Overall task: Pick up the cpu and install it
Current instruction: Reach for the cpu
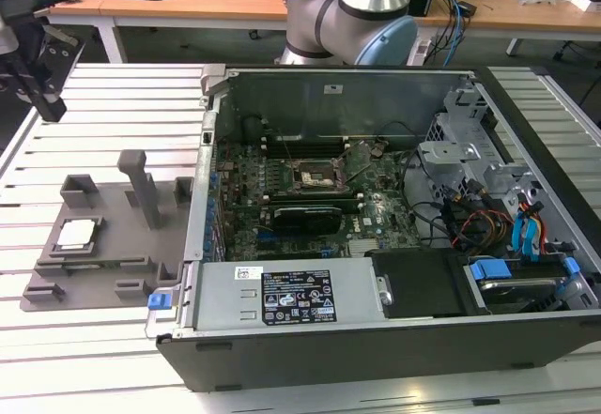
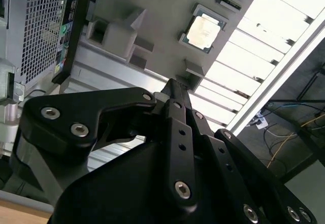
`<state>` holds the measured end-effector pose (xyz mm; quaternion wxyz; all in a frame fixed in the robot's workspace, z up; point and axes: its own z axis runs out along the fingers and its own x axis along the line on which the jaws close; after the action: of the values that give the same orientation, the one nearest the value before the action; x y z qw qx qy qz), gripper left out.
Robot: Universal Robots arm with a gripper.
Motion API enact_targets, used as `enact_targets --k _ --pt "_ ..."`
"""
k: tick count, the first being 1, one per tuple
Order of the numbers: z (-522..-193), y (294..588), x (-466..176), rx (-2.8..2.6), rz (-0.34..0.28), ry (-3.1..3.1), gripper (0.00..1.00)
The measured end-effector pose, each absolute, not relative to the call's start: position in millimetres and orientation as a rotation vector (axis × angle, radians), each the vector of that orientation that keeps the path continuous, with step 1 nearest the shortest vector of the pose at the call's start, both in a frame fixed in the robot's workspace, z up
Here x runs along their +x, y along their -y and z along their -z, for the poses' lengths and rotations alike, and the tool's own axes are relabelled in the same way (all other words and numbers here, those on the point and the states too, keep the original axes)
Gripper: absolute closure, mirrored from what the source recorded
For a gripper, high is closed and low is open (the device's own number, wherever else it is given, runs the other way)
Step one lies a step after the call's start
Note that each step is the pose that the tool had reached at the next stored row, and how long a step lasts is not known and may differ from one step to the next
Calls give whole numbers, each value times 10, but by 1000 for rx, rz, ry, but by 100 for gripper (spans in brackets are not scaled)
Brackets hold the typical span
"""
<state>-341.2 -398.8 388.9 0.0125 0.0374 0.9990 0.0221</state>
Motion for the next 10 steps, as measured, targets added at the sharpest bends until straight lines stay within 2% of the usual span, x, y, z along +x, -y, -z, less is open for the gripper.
enact_targets --k 10 --pt "-3882 3988 -3579 117 -69 -3114 89"
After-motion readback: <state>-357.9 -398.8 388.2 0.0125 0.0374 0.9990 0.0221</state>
